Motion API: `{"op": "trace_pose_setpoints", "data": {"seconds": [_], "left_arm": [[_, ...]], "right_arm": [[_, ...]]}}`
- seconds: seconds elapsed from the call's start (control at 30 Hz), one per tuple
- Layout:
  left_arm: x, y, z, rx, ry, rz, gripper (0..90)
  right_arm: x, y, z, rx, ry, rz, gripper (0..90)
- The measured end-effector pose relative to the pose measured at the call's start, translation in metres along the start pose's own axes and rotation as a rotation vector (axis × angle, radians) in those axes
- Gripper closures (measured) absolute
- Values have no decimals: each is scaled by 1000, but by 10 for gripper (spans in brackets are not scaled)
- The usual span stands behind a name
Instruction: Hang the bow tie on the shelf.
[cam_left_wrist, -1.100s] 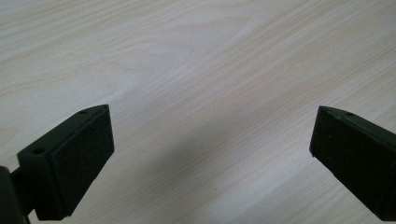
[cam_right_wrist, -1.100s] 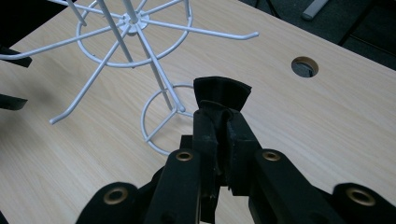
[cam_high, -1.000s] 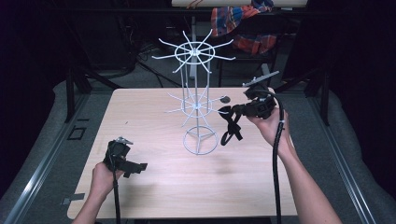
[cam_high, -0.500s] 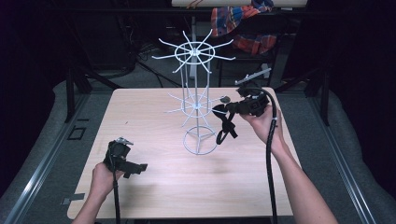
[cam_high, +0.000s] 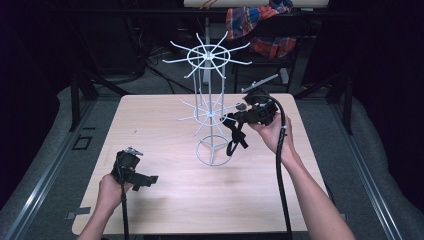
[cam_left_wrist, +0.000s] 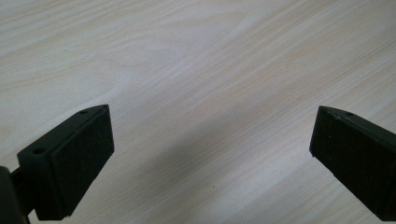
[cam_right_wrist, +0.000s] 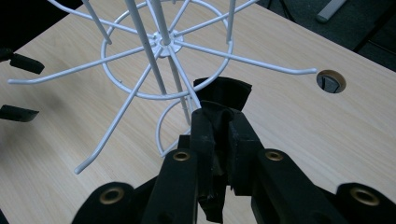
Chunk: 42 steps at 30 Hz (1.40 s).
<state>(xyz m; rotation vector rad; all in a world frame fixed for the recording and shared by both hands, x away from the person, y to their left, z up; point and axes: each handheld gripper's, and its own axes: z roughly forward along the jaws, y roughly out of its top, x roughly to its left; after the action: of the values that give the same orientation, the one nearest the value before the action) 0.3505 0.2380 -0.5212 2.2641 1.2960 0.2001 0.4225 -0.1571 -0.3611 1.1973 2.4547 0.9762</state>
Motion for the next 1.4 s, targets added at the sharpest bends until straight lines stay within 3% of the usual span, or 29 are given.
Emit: {"op": "trace_pose_setpoints", "data": {"seconds": [0.73,1.13,1.4], "left_arm": [[0,0,0,6,-6,8,0],[0,0,0,6,-5,8,0],[-1,0,0,5,-3,7,0]], "right_arm": [[3,4,13,11,-15,-15,776],[3,3,7,1,-9,-22,583],[2,-2,-9,-28,12,-35,412]]}}
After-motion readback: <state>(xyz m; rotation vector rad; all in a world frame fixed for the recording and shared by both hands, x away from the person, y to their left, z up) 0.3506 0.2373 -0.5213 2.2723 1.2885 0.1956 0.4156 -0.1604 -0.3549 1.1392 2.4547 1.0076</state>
